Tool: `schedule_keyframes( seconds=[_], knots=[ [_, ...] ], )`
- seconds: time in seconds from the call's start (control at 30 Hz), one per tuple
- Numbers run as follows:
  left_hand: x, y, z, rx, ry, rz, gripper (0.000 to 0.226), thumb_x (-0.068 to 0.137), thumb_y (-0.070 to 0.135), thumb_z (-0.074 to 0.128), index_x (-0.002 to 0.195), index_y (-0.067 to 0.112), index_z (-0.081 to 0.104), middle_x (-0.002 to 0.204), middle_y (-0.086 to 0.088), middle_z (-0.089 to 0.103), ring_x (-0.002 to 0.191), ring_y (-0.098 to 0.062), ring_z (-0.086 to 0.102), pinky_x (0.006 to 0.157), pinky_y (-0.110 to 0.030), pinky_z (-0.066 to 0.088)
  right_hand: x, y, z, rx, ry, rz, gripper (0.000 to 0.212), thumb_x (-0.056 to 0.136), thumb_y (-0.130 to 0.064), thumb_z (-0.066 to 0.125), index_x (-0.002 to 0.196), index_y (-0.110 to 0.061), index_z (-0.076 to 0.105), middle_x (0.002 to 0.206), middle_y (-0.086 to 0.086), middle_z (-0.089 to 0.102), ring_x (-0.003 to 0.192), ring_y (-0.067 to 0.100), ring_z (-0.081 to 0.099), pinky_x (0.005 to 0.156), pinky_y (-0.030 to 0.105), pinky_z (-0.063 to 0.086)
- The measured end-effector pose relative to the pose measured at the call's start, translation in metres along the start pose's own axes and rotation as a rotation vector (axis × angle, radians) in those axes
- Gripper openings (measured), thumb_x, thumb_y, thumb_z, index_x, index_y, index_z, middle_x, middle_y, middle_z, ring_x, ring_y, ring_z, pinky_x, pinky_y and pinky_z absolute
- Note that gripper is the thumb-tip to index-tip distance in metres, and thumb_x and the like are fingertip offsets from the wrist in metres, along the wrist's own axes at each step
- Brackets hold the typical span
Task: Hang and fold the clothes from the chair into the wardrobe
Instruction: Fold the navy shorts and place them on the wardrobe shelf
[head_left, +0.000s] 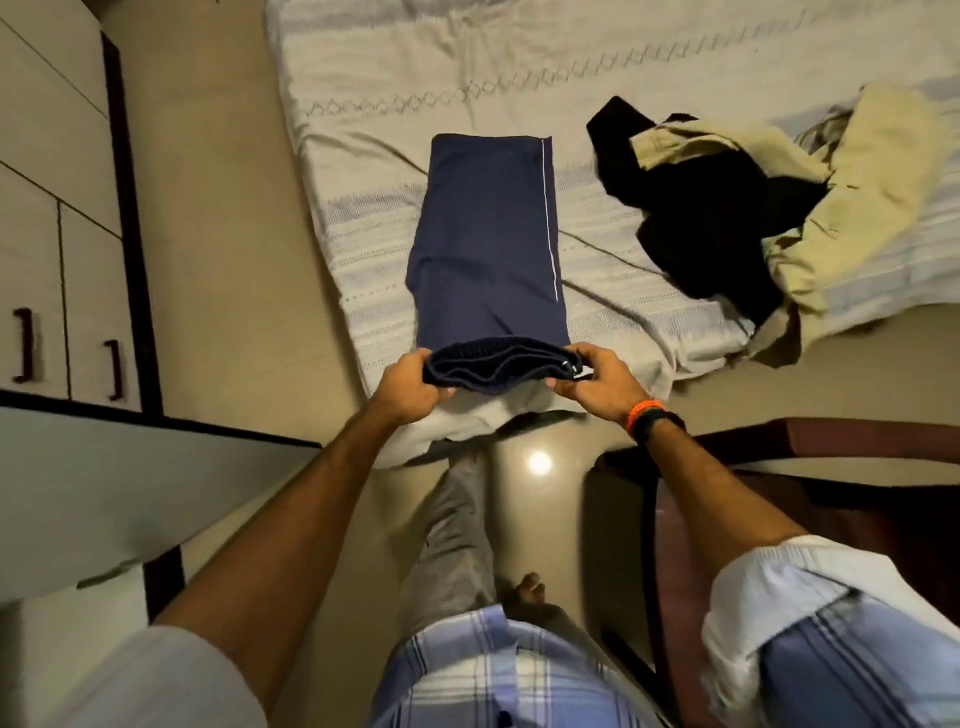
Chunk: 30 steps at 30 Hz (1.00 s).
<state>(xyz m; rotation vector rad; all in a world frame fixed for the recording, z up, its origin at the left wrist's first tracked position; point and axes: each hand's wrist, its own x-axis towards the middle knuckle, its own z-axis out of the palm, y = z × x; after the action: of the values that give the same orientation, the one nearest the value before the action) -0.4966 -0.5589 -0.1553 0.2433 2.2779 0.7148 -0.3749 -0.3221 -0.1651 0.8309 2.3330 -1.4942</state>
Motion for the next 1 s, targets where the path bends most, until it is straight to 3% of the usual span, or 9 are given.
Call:
schedule_keyframes(
  seconds=[0.13,0.27,0.4,0.57,0.77,0.9,1.0],
  knots=[
    [-0.031,-0.019,0.028,0.001,-0.047,-0.015,0.042,0.081,0.025,0.077,0.119,0.013,0.063,0.114,-0.007,0.069,0.108,-0.029,0.064,0.096,-0.041,0.051,-0.041,0.025,0.007,-0.003,-0.024,0.046,0.026,0.081,-0.021,0.079,0.104,-0.017,0.066,0.101,0.006,0.068,0.099,0.025,0.065,0.093,0.038,0.052],
    [-0.047,-0.022,0.038,-0.1,-0.116,-0.034,0.037,0.084,0.018,0.076,0.117,0.011,0.062,0.103,-0.005,0.072,0.089,-0.024,0.07,0.086,-0.038,0.058,-0.057,0.038,0.011,0.05,-0.045,0.115,0.035,0.079,-0.024,0.08,0.11,-0.015,0.066,0.101,0.009,0.072,0.09,0.025,0.071,0.084,0.042,0.059],
    [-0.039,-0.021,0.038,-0.227,-0.058,-0.051,0.032,0.088,0.014,0.072,0.117,0.01,0.057,0.107,-0.003,0.068,0.077,-0.014,0.067,0.066,-0.018,0.057,-0.048,0.032,0.013,0.046,-0.001,0.113,0.032,0.081,-0.029,0.078,0.107,-0.02,0.061,0.104,0.005,0.071,0.096,0.025,0.069,0.086,0.039,0.055],
    [0.008,-0.013,0.025,-0.211,0.076,-0.107,0.046,0.081,0.019,0.079,0.12,0.009,0.059,0.117,-0.009,0.067,0.105,-0.027,0.064,0.096,-0.041,0.052,0.003,0.021,0.011,0.0,0.086,0.134,0.041,0.078,-0.015,0.079,0.114,-0.017,0.06,0.114,0.003,0.068,0.102,0.025,0.065,0.096,0.043,0.052],
    [0.085,0.0,0.013,-0.059,0.169,-0.079,0.047,0.079,0.028,0.078,0.122,0.015,0.062,0.122,-0.007,0.068,0.111,-0.028,0.063,0.097,-0.041,0.052,0.086,0.006,0.015,-0.072,0.217,0.2,0.041,0.083,-0.017,0.076,0.122,-0.012,0.063,0.113,0.008,0.07,0.105,0.026,0.065,0.1,0.035,0.048],
    [0.135,0.001,0.008,-0.175,0.225,-0.054,0.044,0.081,0.031,0.076,0.121,0.016,0.065,0.119,-0.002,0.069,0.11,-0.022,0.065,0.096,-0.037,0.052,0.136,0.005,0.021,-0.016,0.279,0.208,0.039,0.084,-0.019,0.074,0.122,-0.013,0.064,0.107,0.007,0.071,0.096,0.024,0.064,0.098,0.036,0.048],
    [0.163,0.008,0.005,-0.215,0.282,-0.022,0.054,0.085,0.027,0.074,0.132,0.011,0.054,0.129,-0.006,0.062,0.118,-0.023,0.059,0.101,-0.034,0.046,0.157,0.003,0.024,-0.007,0.384,0.157,0.04,0.086,-0.015,0.071,0.125,-0.011,0.06,0.11,0.011,0.068,0.092,0.028,0.064,0.094,0.04,0.049]
  ],
)
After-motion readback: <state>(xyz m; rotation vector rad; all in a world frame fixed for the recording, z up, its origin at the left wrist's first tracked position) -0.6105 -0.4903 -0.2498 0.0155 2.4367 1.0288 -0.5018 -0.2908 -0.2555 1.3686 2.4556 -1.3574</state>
